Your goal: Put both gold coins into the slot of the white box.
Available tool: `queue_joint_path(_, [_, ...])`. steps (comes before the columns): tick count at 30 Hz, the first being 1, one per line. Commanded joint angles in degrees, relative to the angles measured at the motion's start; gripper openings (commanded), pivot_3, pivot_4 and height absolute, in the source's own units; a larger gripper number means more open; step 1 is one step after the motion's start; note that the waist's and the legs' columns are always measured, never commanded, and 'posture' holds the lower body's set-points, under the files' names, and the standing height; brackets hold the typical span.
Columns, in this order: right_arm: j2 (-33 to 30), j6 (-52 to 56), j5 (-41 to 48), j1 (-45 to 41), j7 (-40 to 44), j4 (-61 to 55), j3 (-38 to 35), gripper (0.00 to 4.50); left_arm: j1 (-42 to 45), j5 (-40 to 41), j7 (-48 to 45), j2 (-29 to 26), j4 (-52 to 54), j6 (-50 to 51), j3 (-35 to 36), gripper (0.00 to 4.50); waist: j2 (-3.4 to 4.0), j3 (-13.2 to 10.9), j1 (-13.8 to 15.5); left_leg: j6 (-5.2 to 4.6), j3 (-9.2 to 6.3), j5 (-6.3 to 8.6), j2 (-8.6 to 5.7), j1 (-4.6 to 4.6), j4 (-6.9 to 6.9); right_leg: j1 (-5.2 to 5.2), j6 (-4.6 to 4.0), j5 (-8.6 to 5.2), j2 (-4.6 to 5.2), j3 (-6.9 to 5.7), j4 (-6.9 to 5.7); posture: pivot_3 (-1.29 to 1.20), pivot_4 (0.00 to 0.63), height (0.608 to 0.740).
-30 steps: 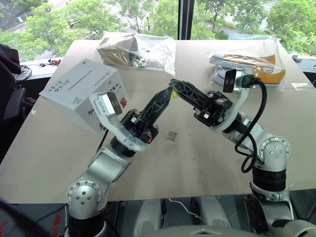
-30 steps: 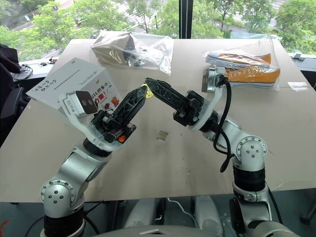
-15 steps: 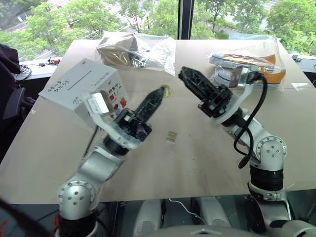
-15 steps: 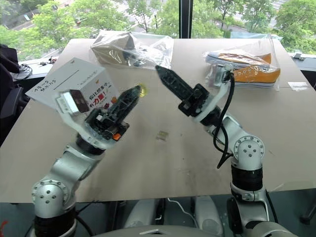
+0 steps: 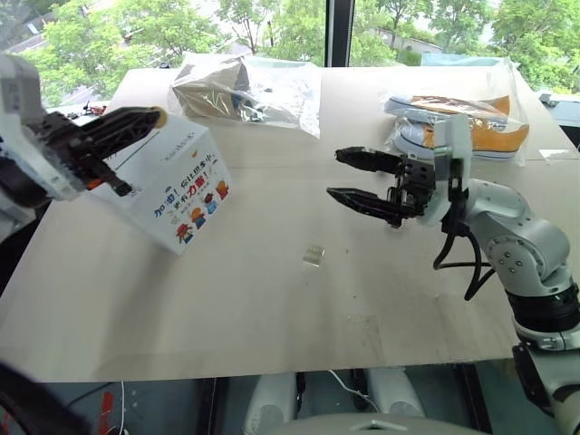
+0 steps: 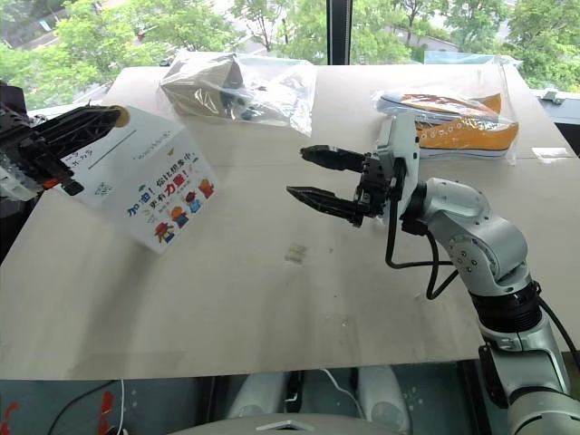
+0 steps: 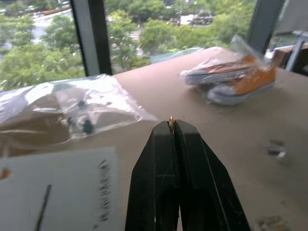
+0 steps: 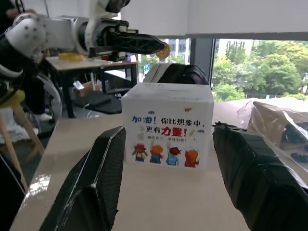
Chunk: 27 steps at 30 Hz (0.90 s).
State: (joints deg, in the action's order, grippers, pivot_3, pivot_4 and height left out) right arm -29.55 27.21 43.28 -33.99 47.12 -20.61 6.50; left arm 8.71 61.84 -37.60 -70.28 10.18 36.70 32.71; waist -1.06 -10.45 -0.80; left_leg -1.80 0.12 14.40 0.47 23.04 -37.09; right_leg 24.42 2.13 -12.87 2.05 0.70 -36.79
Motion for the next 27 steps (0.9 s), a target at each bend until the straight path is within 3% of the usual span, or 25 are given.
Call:
queue_joint_path(1, [1.5, -0.1, 0.1, -1.7, -0.5, -4.2, -0.4, 3.08, 0.0, -7.7, -6.9, -0.6, -4.5, -3.6, -0.2, 0.00, -0.01, 0.0, -0.1, 0.10, 0.02, -0.06, 0.01, 0.22, 0.01, 0.24, 0.00, 0.01, 0.01, 0.02, -0.01, 0.00, 0.150, 0.740])
queue_joint_path(4, [2.5, 0.9, -0.1, -0.7, -1.3, -4.9, -0.7, 3.08, 1.5, -12.5, -10.1, 0.4, -9.1, -5.4, -1.5, 0.00, -0.03, 0.0, 0.0, 0.27, -0.01, -0.16, 0.02, 0.87, -0.10, 0.81, 0.02, 0.04, 0.10, -0.04, -0.04, 0.00, 0.150, 0.740])
queue_joint_path(17, [3.4, 3.2, -0.5, -0.9, -2.0, -5.8, -1.0, 3.08, 17.7, -25.1, -31.8, 0.5, -36.4, -11.1, -12.8, 0.00, -0.14, 0.1, -0.1, 0.02, 0.06, -0.02, -0.08, 0.84, -0.33, 0.79, 0.03, 0.05, 0.19, -0.12, -0.29, 0.00, 0.150, 0.740])
queue_joint_path(25, [4.4, 5.1, 0.6, -0.7, -4.5, -7.8, -1.6, 3.08, 24.9, -33.5, -35.6, 3.0, -44.7, -15.9, -18.5, 0.00, -0.15, 0.1, -0.1, -0.01, 0.12, -0.01, -0.08, 0.72, -0.53, 0.79, 0.04, 0.05, 0.19, -0.03, -0.70, 0.00, 0.150, 0.740])
queue_joint_path(27, [4.4, 5.5, 0.7, -0.6, -4.8, -8.1, -1.8, 3.19, 25.9, -33.8, -34.8, 3.8, -45.0, -16.0, -18.1, 0.55, -0.13, 0.1, -0.1, -0.02, 0.12, 0.00, -0.07, 0.72, -0.71, 0.80, 0.04, 0.05, 0.18, -0.01, -0.90, 0.00, 0.150, 0.740])
